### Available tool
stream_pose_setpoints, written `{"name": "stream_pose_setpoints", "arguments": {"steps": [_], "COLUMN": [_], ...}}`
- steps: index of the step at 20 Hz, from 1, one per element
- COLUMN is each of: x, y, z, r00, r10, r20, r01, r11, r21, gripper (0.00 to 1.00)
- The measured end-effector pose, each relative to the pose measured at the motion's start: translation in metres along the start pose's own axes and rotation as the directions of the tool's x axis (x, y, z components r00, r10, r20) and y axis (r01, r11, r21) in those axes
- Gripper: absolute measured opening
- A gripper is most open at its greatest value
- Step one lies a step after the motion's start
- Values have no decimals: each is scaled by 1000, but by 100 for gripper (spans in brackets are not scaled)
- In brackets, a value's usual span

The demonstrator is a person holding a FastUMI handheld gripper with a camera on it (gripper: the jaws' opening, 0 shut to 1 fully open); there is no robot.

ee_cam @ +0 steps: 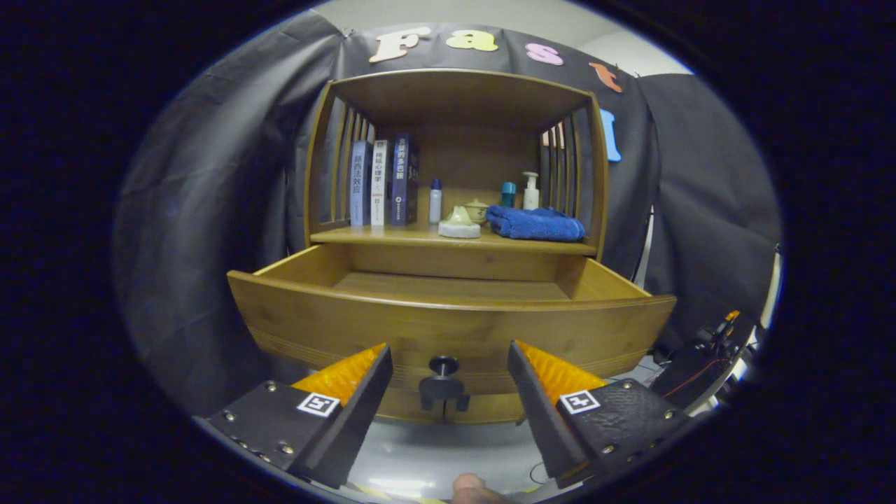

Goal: Pull open the drawer, take out the items inside it, and place them on the countertop above the cabinet.

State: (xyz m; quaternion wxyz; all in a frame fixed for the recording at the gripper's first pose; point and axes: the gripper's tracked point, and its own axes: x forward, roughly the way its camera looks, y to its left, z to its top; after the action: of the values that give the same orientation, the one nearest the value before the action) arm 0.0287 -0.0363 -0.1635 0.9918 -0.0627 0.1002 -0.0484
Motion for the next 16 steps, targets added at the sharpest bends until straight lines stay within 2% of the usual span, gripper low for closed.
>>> {"name": "stream_pose_setpoints", "arguments": {"steps": [3, 8, 12, 16], "x": [14, 33, 39, 53], "y": [4, -2, 4, 15], "z": [-5, -17, -21, -44], "r00": [1000, 1000, 999, 998], "r10": [12, -30, -34, -5], "r20": [5, -4, 27, -67], "r01": [-12, 30, 33, 7], "r11": [1000, 998, 999, 1000], "r21": [12, 56, 25, 29], "gripper": [99, 99, 100, 100]}}
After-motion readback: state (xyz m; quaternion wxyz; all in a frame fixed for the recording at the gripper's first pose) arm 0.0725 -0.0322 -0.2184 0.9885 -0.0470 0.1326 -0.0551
